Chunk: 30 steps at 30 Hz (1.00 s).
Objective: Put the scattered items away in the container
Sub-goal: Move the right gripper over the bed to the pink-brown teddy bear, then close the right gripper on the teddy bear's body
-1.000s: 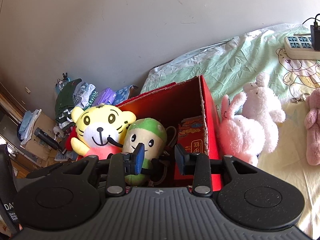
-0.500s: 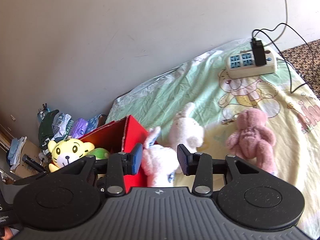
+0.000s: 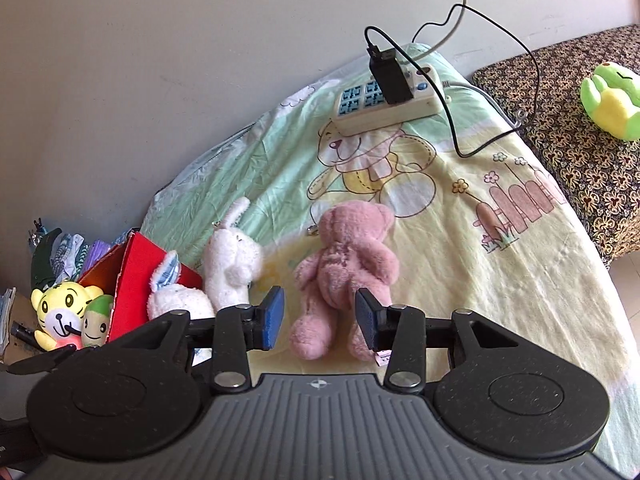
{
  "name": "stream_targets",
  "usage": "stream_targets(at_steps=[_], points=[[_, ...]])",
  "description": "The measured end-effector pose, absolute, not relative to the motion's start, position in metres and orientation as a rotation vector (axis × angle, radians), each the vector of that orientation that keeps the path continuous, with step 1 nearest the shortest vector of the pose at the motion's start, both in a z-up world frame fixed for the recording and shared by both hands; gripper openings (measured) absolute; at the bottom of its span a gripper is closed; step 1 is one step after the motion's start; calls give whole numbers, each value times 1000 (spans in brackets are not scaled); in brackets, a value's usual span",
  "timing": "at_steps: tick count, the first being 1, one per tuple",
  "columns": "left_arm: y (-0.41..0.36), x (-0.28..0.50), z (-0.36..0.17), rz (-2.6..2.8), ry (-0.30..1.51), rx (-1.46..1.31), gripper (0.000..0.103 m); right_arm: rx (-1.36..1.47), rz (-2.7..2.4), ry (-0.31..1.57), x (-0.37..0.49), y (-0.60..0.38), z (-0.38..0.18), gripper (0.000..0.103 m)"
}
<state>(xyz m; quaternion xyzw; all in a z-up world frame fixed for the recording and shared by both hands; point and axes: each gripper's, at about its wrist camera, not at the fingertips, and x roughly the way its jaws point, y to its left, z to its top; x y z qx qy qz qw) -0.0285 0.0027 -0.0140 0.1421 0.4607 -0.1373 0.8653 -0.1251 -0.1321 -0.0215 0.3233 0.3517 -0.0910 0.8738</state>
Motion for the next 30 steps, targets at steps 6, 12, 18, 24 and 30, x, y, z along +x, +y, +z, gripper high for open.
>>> stream_targets(at_steps=[6,12,18,24,30], points=[[-17,-25,-34,-264,993,324,91,689,-180,784,-118,-149,-41,47],[-27,-15,-54,-236,1037,350,89,693,-152,816,-103,-159,-55,49],[-35,-5,-64,-245,1046,353,88,695,-139,825,-87,-167,-65,54],[-35,5,-83,-332,1075,283,82,681,-121,858,-71,-172,-73,56],[-28,16,-94,-412,1097,176,75,667,-115,882,-57,-174,-82,57]])
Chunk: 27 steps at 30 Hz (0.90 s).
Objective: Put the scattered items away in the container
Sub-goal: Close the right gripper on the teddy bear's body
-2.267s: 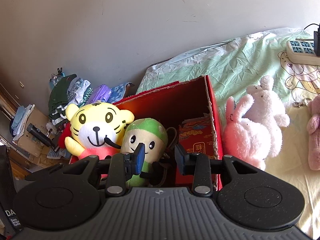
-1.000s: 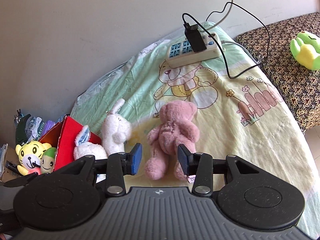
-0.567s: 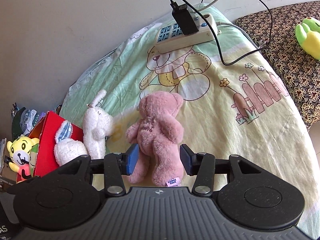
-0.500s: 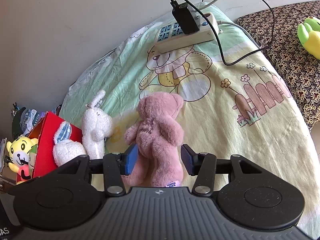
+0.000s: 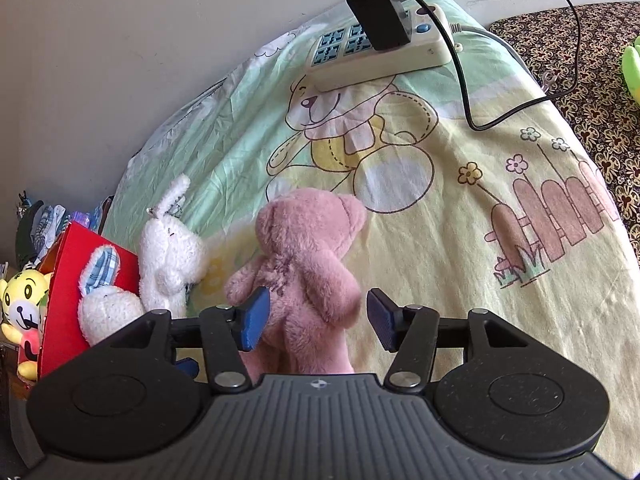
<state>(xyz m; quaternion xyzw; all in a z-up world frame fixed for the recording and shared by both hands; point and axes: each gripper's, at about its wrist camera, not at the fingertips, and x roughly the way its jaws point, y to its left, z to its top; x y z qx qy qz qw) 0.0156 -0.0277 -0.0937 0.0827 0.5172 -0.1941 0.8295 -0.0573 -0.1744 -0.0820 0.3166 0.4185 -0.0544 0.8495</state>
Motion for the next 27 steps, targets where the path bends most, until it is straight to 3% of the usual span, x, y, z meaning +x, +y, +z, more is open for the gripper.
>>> stream_targets(at_steps=[10,12,23,25,27], points=[[-36,35,-105,-514,1109,66,59,665,-89,880,-40,-183,-88,60],[-39,40,-104,-526,1105,70,50,674,-77,885,-37,-185,-90,59],[-56,39,-106,-546,1067,148,44,733,-52,879,-33,-194,-100,60],[-55,38,-105,-547,1064,150,42,756,-37,878,-33,-196,-101,52],[-53,36,-104,-549,1064,150,31,770,-22,870,-36,-197,-99,46]])
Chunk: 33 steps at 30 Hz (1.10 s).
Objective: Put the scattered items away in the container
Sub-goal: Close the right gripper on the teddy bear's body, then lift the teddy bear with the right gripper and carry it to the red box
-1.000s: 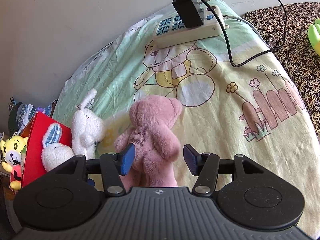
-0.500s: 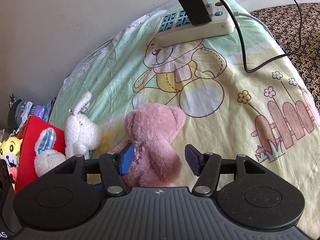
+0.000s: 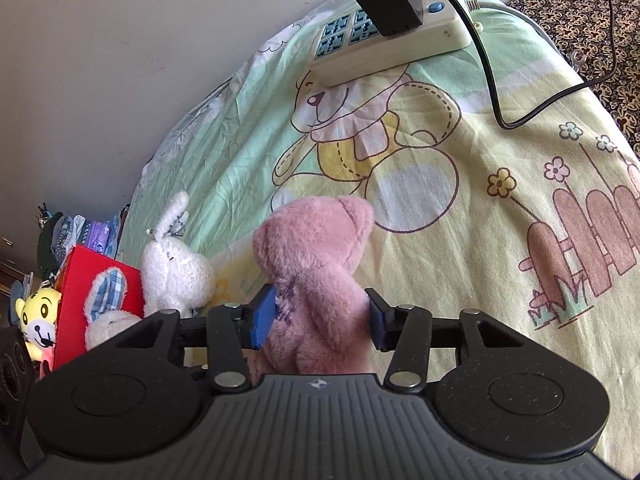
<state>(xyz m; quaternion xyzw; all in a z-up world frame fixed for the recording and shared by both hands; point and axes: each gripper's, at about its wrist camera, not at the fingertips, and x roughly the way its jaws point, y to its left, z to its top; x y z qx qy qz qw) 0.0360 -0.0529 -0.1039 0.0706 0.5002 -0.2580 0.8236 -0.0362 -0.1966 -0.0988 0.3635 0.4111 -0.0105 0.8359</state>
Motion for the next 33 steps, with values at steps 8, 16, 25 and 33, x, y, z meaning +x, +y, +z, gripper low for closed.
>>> stream_targets(at_steps=[8,16,25,33], points=[[-47,16,-100,-634,1096,123,31,824,24,908,-66,-205,-99,43],[-58,6,-98,-678,1058,167,60,701,-50,876,-86,-206,-86,58],[-78,3,-99,-678,1020,240,41,722,-63,910,-61,-202,-102,54],[-66,-10,-68,-681,950,183,38,719,-22,799,-87,-200,-71,43]])
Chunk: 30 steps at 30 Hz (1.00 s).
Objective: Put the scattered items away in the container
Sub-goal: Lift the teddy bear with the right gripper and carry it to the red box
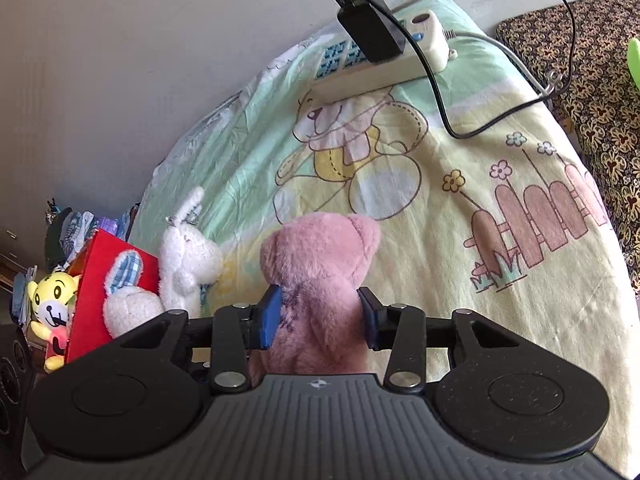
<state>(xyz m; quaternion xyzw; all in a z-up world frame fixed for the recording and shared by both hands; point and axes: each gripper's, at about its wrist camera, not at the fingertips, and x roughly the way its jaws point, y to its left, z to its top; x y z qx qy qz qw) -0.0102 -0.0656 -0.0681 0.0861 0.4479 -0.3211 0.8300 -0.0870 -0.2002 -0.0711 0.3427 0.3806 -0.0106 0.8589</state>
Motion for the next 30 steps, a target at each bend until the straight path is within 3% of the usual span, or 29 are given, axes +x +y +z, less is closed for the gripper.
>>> stream_targets(at_steps=[14,23,30], points=[[19,-43,11,-639,715,116,38,637,73,577,-96,-126,3,42],[120,-42,53,-562,593,101,38,617,192,481,-57,-40,37,42],[192,-23,57,-496,577,115,38,579,243,482,-11,25,38,42]])
